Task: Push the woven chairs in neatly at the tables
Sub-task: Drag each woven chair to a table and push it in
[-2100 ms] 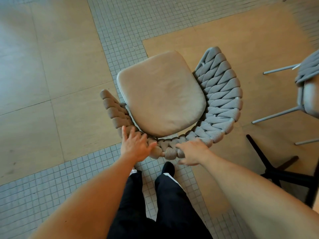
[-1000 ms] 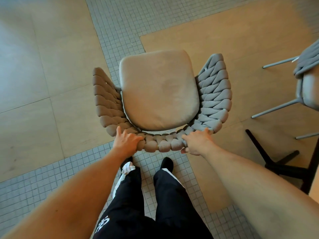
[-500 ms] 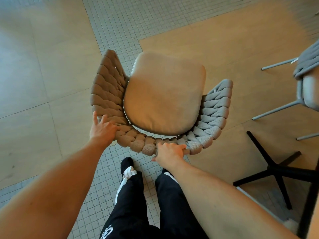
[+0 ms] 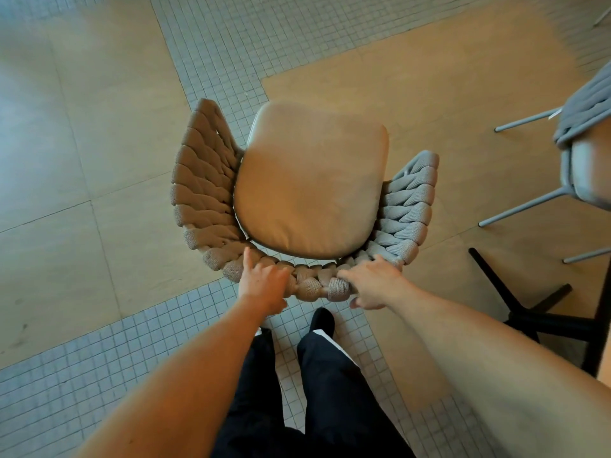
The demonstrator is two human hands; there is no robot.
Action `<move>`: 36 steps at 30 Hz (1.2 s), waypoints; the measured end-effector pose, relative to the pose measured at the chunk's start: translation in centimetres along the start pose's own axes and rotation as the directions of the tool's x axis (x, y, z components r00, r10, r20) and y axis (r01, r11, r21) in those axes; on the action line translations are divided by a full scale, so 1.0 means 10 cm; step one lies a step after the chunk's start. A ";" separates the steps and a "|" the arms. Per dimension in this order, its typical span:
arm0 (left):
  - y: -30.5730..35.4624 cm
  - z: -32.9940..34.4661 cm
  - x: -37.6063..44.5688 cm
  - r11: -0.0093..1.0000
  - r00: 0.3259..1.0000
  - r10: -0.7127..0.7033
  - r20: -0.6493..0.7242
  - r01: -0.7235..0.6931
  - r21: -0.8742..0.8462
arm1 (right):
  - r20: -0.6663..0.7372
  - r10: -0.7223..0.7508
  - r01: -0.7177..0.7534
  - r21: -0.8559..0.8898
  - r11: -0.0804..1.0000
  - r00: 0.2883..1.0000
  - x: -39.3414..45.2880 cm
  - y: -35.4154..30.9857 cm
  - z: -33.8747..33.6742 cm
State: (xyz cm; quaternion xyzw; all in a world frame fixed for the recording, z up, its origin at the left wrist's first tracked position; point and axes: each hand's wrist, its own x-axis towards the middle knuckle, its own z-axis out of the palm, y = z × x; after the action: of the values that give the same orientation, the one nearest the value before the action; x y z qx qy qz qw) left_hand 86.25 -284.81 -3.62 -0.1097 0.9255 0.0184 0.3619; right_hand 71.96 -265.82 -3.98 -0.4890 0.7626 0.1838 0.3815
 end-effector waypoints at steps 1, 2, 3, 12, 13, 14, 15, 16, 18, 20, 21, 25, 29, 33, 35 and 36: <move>0.11 -0.01 0.00 1.000 1.000 0.010 0.000 -0.010 -0.021 | 0.001 0.002 -0.002 -0.033 0.999 1.000 -0.02 0.10 -0.01; 0.21 0.00 0.01 0.999 1.000 0.016 0.004 -0.016 -0.040 | 0.001 0.007 -0.007 -0.068 0.998 1.000 -0.04 0.21 -0.03; 0.30 0.00 0.02 0.998 1.000 0.017 0.010 -0.016 -0.059 | 0.003 0.013 -0.012 -0.106 0.994 1.000 -0.06 0.32 -0.05; 0.78 -0.01 0.20 0.988 0.999 -0.021 -0.048 0.014 -0.156 | 0.040 0.089 -0.067 -0.393 0.917 0.995 -0.02 1.00 -0.13; 0.79 -0.01 0.21 0.987 0.998 -0.019 -0.066 0.009 -0.158 | 0.041 0.088 -0.065 -0.396 0.916 0.995 -0.01 1.01 -0.13; 0.80 0.00 0.22 0.987 0.997 -0.016 -0.080 0.003 -0.159 | 0.044 0.084 -0.060 -0.395 0.917 0.995 -0.01 1.01 -0.13; 0.80 0.00 0.22 0.987 0.996 -0.012 -0.089 -0.003 -0.158 | 0.046 0.080 -0.056 -0.393 0.918 0.996 -0.02 1.00 -0.14; 0.79 0.01 0.21 0.988 0.996 -0.005 -0.093 -0.009 -0.154 | 0.046 0.081 -0.057 -0.387 0.920 0.996 -0.02 0.99 -0.14; 0.77 0.03 0.20 0.988 0.995 0.006 -0.100 -0.022 -0.151 | 0.039 0.082 -0.061 -0.387 0.920 0.996 -0.03 0.97 -0.14; 0.73 0.07 0.20 0.990 0.994 0.022 -0.110 -0.037 -0.138 | 0.037 0.087 -0.066 -0.382 0.922 0.995 -0.03 0.93 -0.13; 0.69 0.09 0.18 0.991 0.993 0.035 -0.111 -0.049 -0.126 | 0.041 0.097 -0.075 -0.372 0.925 0.994 -0.04 0.88 -0.11; 0.45 0.18 0.14 0.993 0.989 0.088 -0.118 -0.096 -0.063 | 0.027 0.116 -0.101 -0.328 0.939 0.993 -0.06 0.63 -0.09; 0.07 0.24 0.11 0.987 0.983 0.160 -0.095 -0.158 0.025 | 0.007 0.152 -0.144 -0.262 0.954 0.988 -0.06 0.25 -0.10; -0.41 0.24 0.09 0.957 0.962 0.262 -0.072 -0.250 0.144 | -0.001 0.211 -0.210 -0.133 0.969 0.977 -0.01 -0.21 -0.09; -0.67 0.24 0.12 0.938 0.951 0.305 -0.052 -0.290 0.189 | -0.015 0.249 -0.250 -0.060 0.966 0.968 0.04 -0.46 -0.07; -0.80 0.24 0.14 0.929 0.945 0.323 -0.050 -0.306 0.207 | -0.025 0.270 -0.271 -0.023 0.962 0.963 0.06 -0.58 -0.07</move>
State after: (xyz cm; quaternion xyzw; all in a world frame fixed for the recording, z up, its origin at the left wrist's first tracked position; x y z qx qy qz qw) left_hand 88.60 -292.64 -5.95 0.0756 0.9427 -0.0201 0.3245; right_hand 76.69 -269.31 -3.44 -0.3873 0.8238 0.2387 0.3381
